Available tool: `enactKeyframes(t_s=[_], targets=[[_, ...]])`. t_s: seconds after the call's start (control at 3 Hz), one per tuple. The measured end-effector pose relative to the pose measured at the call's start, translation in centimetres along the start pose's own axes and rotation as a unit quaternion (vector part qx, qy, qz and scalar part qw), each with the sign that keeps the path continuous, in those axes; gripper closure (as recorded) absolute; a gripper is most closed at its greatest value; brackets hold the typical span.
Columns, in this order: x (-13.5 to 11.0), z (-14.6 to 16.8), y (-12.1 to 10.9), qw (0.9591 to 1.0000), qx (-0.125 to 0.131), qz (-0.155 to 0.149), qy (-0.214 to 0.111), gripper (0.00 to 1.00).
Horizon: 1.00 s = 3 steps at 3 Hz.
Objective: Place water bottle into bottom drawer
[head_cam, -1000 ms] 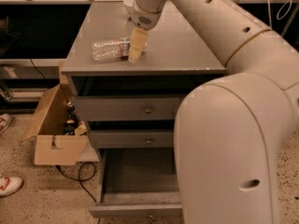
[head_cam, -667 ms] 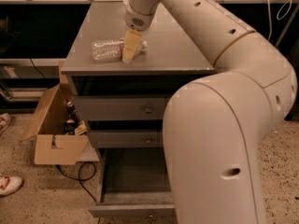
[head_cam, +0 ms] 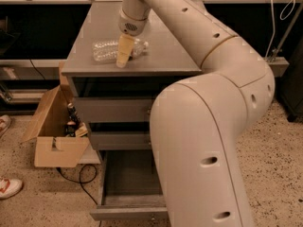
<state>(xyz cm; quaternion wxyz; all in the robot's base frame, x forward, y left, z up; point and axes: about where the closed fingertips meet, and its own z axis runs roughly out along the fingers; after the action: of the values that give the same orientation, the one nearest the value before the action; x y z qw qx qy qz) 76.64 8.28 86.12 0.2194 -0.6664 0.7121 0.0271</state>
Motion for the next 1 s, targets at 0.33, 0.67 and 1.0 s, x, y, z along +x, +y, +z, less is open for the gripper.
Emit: enactKeyframes(t_s=[0.33, 0.67, 1.0], targets=[[-0.7, 1.0, 0.2, 1.0000, -0.008, -0.004, 0.000, 0.15], [-1.3, 1.7, 0.4, 0.9998, -0.016, -0.010, 0.003, 0.38], [-2.0, 2.2, 1.0, 0.9995, -0.024, -0.019, 0.004, 0.61]])
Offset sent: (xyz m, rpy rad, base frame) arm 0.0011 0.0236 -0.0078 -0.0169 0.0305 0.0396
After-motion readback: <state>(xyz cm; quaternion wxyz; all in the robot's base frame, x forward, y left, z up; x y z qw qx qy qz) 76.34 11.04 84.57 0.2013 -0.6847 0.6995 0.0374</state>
